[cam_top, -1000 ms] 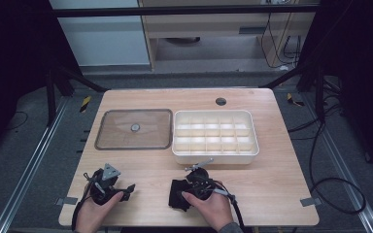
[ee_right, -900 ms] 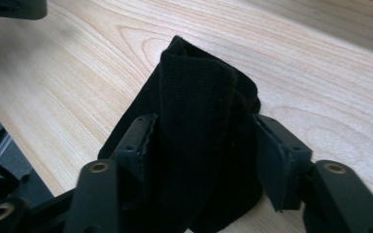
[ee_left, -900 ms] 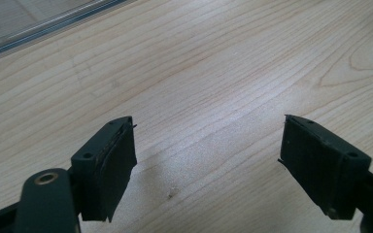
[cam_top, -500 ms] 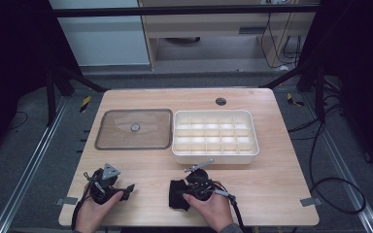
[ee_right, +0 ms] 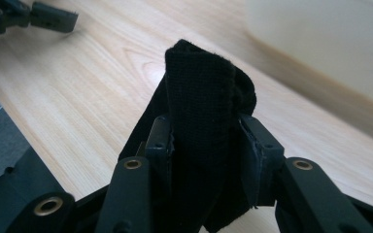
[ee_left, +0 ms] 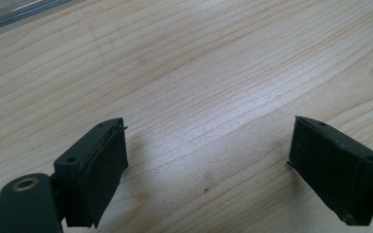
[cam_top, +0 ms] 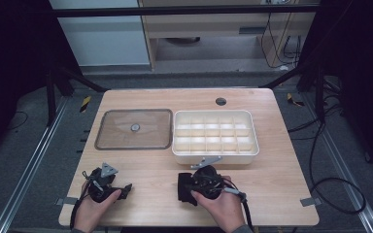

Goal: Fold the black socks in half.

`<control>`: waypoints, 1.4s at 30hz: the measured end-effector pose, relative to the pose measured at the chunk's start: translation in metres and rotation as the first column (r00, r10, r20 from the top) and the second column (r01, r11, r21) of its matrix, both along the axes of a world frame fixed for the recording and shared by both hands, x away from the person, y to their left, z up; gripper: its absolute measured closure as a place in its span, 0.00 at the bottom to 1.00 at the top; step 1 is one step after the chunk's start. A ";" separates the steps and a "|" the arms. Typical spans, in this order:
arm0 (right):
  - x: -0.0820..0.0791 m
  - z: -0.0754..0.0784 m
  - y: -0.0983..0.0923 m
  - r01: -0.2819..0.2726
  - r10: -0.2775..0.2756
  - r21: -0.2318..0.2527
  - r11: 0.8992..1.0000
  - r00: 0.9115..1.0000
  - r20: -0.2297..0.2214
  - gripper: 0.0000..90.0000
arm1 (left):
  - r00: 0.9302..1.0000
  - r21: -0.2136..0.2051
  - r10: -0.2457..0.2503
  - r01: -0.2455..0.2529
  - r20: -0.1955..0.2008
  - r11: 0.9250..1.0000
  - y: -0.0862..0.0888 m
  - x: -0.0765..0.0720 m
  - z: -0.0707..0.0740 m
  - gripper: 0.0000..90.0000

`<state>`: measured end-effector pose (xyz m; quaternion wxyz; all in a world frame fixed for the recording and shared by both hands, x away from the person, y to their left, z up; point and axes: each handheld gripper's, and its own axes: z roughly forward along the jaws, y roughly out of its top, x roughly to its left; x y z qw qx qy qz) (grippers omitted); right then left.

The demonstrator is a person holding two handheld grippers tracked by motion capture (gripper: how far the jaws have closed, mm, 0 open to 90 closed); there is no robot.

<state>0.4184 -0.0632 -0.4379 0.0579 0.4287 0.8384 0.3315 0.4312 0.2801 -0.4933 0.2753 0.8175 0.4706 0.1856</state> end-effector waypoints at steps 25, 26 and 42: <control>-0.008 0.029 -0.109 0.140 -0.134 -0.114 0.983 0.989 0.058 0.69 | 1.000 -0.032 -0.008 0.008 -0.002 0.999 0.000 0.001 -0.005 0.09; -0.008 0.029 -0.112 0.147 -0.141 -0.115 0.982 0.988 0.057 0.69 | 1.000 -0.032 -0.007 0.007 -0.001 0.999 0.000 0.001 -0.005 0.09; -0.007 0.042 -0.151 0.167 -0.159 -0.223 0.960 0.986 0.054 0.68 | 0.999 -0.058 -0.014 0.017 0.048 0.998 0.004 0.000 -0.010 0.06</control>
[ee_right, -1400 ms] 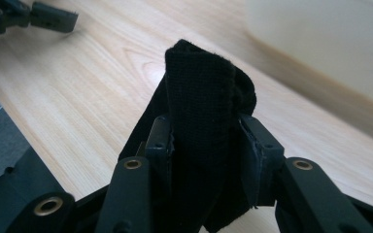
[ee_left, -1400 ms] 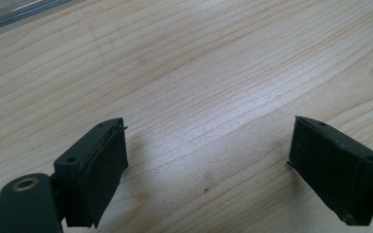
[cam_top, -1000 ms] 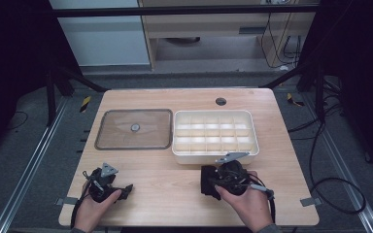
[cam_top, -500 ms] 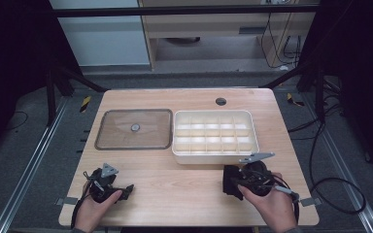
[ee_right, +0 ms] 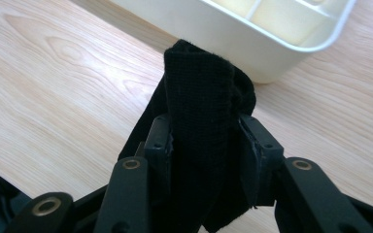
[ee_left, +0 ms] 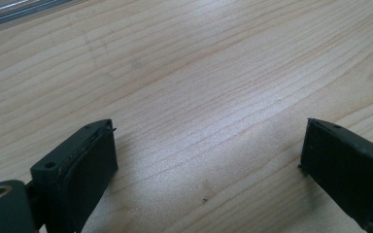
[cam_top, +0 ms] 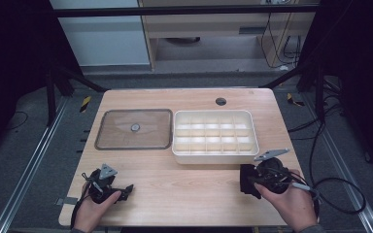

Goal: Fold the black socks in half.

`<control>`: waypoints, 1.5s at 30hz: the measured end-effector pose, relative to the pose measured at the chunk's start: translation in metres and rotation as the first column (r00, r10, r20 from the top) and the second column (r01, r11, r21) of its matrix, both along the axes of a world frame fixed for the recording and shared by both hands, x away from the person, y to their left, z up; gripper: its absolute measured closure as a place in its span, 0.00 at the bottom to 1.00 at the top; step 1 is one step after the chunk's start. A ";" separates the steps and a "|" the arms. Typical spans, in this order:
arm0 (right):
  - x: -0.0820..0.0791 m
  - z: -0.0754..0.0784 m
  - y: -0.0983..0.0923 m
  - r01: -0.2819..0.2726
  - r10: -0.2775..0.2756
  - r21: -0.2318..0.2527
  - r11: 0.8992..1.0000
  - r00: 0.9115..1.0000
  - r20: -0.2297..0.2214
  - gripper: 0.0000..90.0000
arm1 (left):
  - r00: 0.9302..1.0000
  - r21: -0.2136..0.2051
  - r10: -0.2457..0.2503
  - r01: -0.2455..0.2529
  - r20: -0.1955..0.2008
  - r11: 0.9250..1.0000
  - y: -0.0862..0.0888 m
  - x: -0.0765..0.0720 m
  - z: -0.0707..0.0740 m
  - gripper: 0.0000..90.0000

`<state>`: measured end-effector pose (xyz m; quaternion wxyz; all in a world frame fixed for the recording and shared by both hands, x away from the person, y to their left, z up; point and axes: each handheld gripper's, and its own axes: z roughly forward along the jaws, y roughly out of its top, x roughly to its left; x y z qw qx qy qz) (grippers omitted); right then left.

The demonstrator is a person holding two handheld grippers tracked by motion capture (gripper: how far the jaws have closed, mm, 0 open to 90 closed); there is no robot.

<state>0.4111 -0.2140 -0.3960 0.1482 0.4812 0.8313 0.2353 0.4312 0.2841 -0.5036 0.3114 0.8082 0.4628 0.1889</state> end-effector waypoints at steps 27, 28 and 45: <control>0.039 0.069 -0.019 0.010 -0.004 -0.060 0.998 0.995 0.102 0.68 | 1.000 -0.007 0.002 -0.002 0.017 1.000 0.001 -0.001 -0.002 0.04; 0.041 0.071 -0.018 0.009 -0.003 -0.063 0.998 0.995 0.104 0.68 | 1.000 -0.006 0.002 -0.002 0.017 1.000 0.000 -0.001 -0.002 0.04; 0.080 0.081 0.001 0.033 -0.024 -0.085 0.996 0.995 0.101 0.68 | 1.000 -0.008 -0.004 0.004 0.021 1.000 0.001 -0.002 -0.002 0.03</control>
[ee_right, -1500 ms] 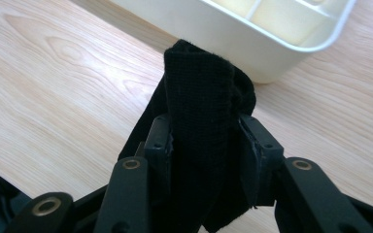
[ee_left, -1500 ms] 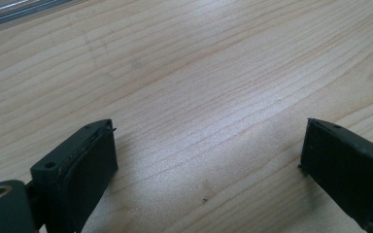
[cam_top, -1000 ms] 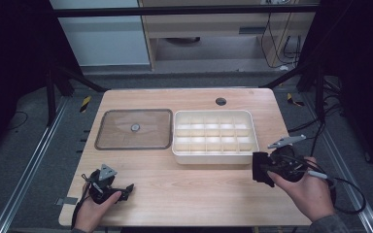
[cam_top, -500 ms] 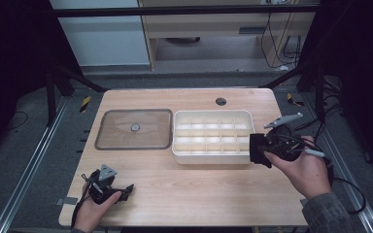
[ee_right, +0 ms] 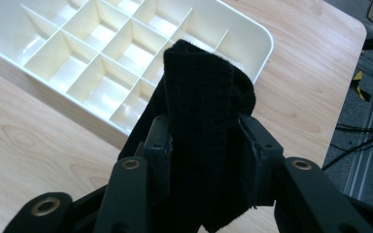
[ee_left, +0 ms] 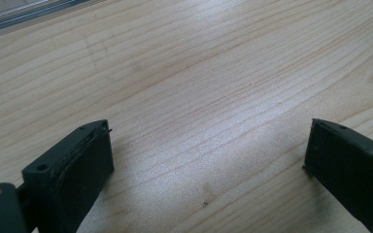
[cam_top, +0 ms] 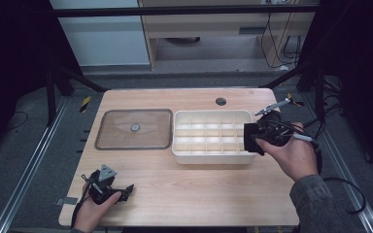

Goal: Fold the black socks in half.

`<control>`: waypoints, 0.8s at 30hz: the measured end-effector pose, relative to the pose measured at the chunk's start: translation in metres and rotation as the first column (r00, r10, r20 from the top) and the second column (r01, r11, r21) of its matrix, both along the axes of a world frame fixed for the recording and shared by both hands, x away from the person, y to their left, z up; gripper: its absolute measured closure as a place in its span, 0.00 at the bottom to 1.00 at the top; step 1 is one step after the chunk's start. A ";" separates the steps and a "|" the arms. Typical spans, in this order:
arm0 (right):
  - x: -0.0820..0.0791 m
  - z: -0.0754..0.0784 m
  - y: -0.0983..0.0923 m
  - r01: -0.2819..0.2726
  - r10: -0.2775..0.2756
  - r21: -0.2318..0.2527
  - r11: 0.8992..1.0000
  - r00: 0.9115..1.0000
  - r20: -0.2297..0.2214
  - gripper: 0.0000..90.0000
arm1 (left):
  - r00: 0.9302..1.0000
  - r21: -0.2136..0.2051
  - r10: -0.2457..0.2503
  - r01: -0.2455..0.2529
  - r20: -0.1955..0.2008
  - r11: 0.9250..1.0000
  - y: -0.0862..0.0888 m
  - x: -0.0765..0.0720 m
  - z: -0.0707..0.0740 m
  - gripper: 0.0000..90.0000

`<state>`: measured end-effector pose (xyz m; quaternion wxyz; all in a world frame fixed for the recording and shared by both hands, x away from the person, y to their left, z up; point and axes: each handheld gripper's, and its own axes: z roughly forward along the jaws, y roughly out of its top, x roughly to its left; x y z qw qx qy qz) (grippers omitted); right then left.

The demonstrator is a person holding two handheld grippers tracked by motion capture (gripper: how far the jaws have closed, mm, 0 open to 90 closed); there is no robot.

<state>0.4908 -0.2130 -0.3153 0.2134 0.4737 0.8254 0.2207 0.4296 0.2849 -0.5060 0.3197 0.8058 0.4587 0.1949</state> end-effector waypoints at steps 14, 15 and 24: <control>0.016 -0.010 0.009 -0.002 0.000 -0.052 0.999 0.999 -0.033 0.68 | 1.000 -0.003 -0.002 0.002 0.001 1.000 0.000 0.001 0.000 0.02; 0.016 -0.011 0.010 -0.004 0.002 -0.054 0.999 0.999 -0.034 0.68 | 1.000 -0.001 -0.006 0.006 0.000 1.000 0.000 0.001 0.000 0.02; 0.028 -0.026 0.017 -0.013 0.008 -0.086 0.996 0.998 -0.064 0.68 | 1.000 -0.005 -0.004 0.004 0.004 1.000 0.000 -0.002 -0.001 0.02</control>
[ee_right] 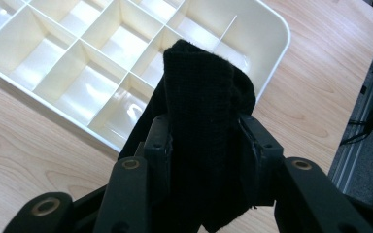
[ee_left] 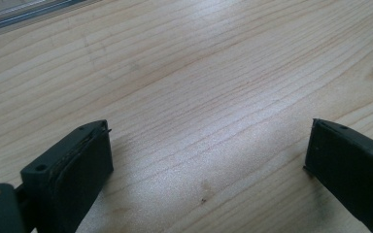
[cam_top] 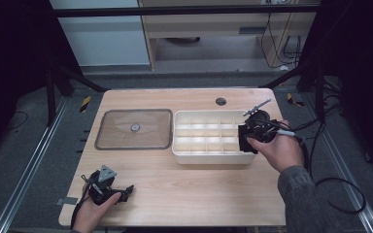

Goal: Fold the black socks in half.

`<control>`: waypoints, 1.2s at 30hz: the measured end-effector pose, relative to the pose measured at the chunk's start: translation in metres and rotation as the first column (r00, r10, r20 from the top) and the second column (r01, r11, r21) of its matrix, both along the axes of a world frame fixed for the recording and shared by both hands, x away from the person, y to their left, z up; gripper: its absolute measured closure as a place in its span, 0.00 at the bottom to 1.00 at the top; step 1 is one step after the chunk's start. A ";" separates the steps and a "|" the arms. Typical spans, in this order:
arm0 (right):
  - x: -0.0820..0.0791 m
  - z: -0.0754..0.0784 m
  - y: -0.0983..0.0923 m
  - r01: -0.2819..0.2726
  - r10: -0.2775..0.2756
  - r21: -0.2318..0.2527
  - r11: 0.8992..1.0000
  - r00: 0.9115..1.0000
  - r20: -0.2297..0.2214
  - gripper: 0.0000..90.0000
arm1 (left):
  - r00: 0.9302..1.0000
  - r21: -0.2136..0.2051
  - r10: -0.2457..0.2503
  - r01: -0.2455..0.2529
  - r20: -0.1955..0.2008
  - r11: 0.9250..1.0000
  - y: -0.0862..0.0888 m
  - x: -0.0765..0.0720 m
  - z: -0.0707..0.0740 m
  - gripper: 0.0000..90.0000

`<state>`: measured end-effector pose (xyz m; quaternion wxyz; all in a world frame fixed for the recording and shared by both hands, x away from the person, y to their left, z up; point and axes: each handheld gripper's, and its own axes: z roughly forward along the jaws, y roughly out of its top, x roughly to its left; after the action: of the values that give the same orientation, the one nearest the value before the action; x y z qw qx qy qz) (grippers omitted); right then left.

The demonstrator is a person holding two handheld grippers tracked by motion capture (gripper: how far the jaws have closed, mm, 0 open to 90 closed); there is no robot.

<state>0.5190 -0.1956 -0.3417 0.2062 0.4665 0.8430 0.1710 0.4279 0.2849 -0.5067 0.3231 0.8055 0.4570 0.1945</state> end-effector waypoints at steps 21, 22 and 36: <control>0.028 -0.045 -0.007 0.027 -0.029 -0.035 0.999 0.998 -0.055 0.68 | 1.000 -0.001 0.007 -0.007 0.000 1.000 -0.001 -0.001 0.000 0.02; 0.029 -0.046 -0.006 0.027 -0.029 -0.037 0.999 0.998 -0.057 0.68 | 1.000 -0.001 0.007 -0.007 0.000 1.000 -0.001 -0.001 0.000 0.02; 0.035 -0.057 -0.001 0.024 -0.031 -0.085 0.996 0.996 -0.086 0.68 | 1.000 -0.006 0.005 -0.005 0.004 1.000 0.000 -0.001 -0.001 0.02</control>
<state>0.5537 -0.1968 -0.3990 0.1911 0.4758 0.8512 0.1122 0.4267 0.2845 -0.5073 0.3259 0.8030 0.4591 0.1957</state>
